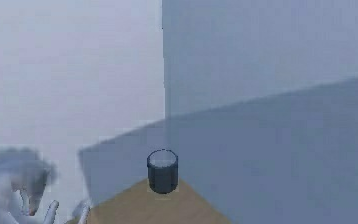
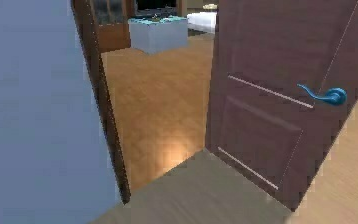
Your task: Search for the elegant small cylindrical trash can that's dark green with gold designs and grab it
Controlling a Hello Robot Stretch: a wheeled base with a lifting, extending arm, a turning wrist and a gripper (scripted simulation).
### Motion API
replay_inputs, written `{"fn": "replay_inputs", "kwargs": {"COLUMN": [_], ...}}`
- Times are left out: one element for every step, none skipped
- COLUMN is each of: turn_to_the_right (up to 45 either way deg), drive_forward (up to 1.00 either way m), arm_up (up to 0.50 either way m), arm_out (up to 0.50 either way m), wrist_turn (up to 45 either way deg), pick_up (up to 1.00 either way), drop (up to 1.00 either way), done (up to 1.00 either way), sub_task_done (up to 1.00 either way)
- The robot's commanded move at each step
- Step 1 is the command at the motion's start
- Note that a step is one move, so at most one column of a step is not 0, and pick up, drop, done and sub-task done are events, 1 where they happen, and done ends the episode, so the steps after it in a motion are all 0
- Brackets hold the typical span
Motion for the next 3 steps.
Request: {"fn": "replay_inputs", "kwargs": {"turn_to_the_right": [0.0, -45.0, -45.0], "drive_forward": [0.55, 0.00, 0.00], "arm_up": [0.00, 0.00, 0.00], "arm_out": [0.00, 0.00, 0.00], "wrist_turn": [0.0, 0.0, 0.0], "pick_up": [0.00, 0.00, 0.00], "drop": [0.00, 0.00, 0.00], "done": [0.00, 0.00, 0.00], "sub_task_done": [0.00, 0.00, 0.00]}}
